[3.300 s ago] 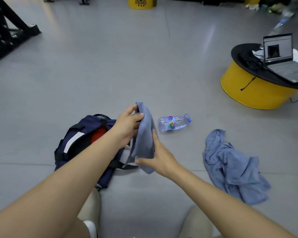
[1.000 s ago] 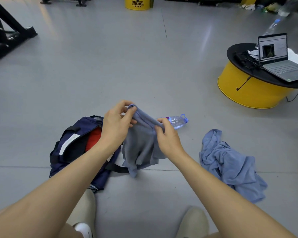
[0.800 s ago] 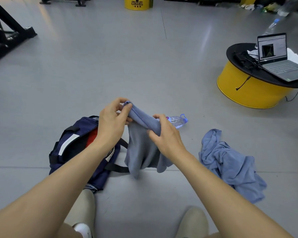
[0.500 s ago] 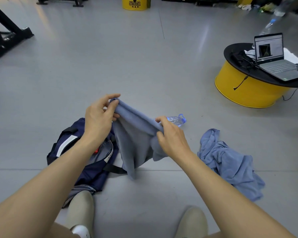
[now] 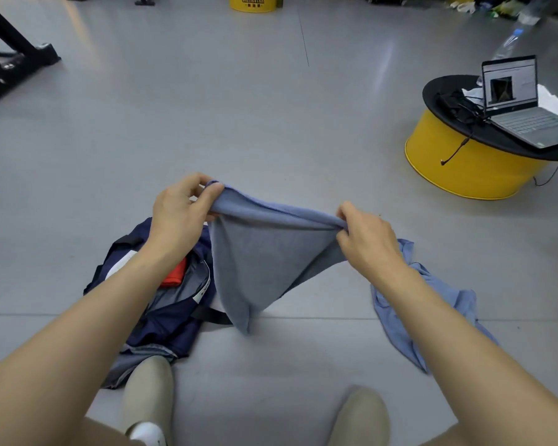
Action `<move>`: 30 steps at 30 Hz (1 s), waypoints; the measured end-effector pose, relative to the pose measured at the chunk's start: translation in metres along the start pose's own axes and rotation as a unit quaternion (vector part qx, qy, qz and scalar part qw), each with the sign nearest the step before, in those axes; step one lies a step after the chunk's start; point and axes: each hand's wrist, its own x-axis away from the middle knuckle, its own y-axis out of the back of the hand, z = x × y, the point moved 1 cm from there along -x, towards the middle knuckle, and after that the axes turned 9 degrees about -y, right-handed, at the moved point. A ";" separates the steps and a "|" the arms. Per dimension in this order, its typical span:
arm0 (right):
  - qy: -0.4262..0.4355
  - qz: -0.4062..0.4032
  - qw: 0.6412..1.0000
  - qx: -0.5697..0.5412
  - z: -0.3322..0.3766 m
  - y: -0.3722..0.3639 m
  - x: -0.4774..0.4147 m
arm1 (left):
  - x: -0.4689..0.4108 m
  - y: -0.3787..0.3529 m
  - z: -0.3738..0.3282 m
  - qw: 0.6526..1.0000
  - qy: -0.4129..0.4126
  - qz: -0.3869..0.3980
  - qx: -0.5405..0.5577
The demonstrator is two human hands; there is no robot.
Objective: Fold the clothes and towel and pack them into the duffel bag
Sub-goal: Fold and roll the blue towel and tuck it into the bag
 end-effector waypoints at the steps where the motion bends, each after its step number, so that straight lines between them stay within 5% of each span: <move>1: 0.001 -0.008 1.000 0.026 -0.002 0.000 -0.006 | -0.002 -0.003 0.003 1.000 0.004 0.000 -0.007; 5: 0.015 -0.018 0.997 0.075 -0.016 -0.006 -0.037 | -0.021 -0.020 0.020 0.999 0.022 0.023 0.012; 11: 0.037 -0.082 0.996 -0.003 -0.013 0.027 -0.091 | -0.096 -0.028 0.016 0.997 0.033 0.015 0.063; 22: 0.142 -0.211 0.967 0.010 -0.009 0.128 -0.079 | -0.121 0.016 -0.065 0.990 -0.102 -0.031 0.096; 30: 0.182 -0.117 0.973 -0.078 -0.072 0.057 -0.002 | -0.020 0.002 0.007 0.992 -0.073 0.100 -0.006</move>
